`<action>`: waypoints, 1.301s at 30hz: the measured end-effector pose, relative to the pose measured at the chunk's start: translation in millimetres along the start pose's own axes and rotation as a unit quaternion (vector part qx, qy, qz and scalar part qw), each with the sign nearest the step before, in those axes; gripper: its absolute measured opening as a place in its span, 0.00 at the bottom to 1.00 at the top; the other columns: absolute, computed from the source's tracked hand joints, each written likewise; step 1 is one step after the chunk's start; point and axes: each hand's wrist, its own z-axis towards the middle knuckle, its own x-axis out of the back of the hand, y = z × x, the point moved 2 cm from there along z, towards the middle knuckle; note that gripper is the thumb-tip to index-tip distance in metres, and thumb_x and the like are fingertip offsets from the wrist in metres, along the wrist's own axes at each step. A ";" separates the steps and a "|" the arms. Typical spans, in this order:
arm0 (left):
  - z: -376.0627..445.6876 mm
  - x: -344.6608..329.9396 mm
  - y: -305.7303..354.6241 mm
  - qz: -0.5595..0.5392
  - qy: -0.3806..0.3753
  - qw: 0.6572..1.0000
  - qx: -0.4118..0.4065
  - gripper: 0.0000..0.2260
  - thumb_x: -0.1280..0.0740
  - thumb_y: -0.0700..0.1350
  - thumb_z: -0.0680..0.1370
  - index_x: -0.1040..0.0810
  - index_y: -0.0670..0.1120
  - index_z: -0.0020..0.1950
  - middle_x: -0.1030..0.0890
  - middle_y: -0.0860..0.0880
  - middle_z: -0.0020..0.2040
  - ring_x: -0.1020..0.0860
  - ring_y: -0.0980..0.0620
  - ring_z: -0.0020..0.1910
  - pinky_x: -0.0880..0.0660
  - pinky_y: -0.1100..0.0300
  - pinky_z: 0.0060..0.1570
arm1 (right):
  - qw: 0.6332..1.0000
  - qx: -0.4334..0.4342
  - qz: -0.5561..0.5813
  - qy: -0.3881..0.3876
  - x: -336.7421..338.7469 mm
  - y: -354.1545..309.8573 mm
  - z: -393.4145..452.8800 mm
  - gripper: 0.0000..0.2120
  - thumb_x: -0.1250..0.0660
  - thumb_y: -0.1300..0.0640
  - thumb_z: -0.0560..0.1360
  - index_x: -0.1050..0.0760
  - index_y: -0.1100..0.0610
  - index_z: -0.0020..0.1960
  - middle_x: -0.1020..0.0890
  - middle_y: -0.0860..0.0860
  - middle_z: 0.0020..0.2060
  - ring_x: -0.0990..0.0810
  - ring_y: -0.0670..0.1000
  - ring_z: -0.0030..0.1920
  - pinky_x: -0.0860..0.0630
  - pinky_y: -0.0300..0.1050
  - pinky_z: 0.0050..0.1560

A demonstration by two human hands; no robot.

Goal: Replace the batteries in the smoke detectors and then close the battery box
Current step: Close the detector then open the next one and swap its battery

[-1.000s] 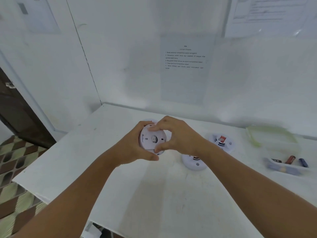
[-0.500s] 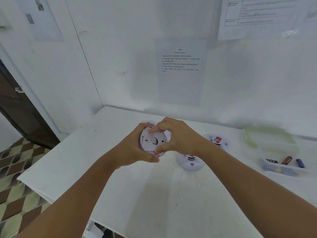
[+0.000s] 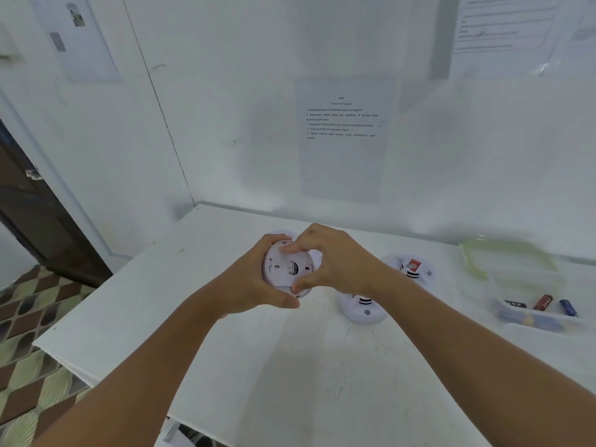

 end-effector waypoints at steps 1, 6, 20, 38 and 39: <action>0.4 0.9 -0.7 -0.001 -0.002 1.000 0.000 0.45 0.17 0.31 0.64 0.33 0.55 0.74 0.22 0.51 0.65 0.20 0.51 0.61 0.17 0.50 0.57 | 1.000 -0.001 -0.001 0.000 -0.9 0.3 0.8 0.29 0.17 0.45 0.65 0.20 0.40 0.65 0.24 0.41 0.55 0.26 0.44 0.57 0.27 0.40 0.59; 2.6 6.6 -3.4 -0.003 -0.001 1.000 -0.003 0.43 0.17 0.32 0.65 0.32 0.54 0.73 0.21 0.50 0.63 0.20 0.49 0.61 0.17 0.50 0.56 | 1.000 -0.009 0.021 0.008 -2.3 -0.1 3.2 0.29 0.18 0.43 0.64 0.20 0.39 0.63 0.25 0.40 0.55 0.26 0.42 0.58 0.29 0.36 0.57; 12.7 16.1 -11.0 0.036 -0.008 0.999 -0.015 0.42 0.16 0.35 0.64 0.31 0.53 0.72 0.22 0.52 0.63 0.21 0.50 0.60 0.17 0.49 0.56 | 0.999 -0.002 -0.008 0.040 -7.0 -1.4 5.5 0.29 0.19 0.41 0.65 0.20 0.40 0.65 0.23 0.39 0.54 0.24 0.42 0.55 0.27 0.37 0.58; 17.7 15.6 -14.0 0.062 -0.006 0.998 -0.033 0.41 0.18 0.35 0.63 0.29 0.56 0.71 0.21 0.55 0.62 0.20 0.50 0.61 0.16 0.47 0.52 | 0.989 0.003 -0.093 0.115 -22.3 0.2 3.0 0.31 0.25 0.33 0.62 0.23 0.43 0.62 0.20 0.40 0.51 0.20 0.42 0.49 0.24 0.44 0.54; 16.8 14.9 -14.2 0.062 -0.011 0.998 -0.030 0.42 0.18 0.35 0.63 0.30 0.56 0.72 0.22 0.54 0.63 0.20 0.50 0.61 0.16 0.47 0.52 | 0.990 0.001 -0.088 0.113 -22.9 1.2 1.6 0.31 0.25 0.33 0.63 0.23 0.43 0.62 0.20 0.40 0.51 0.20 0.42 0.49 0.23 0.44 0.54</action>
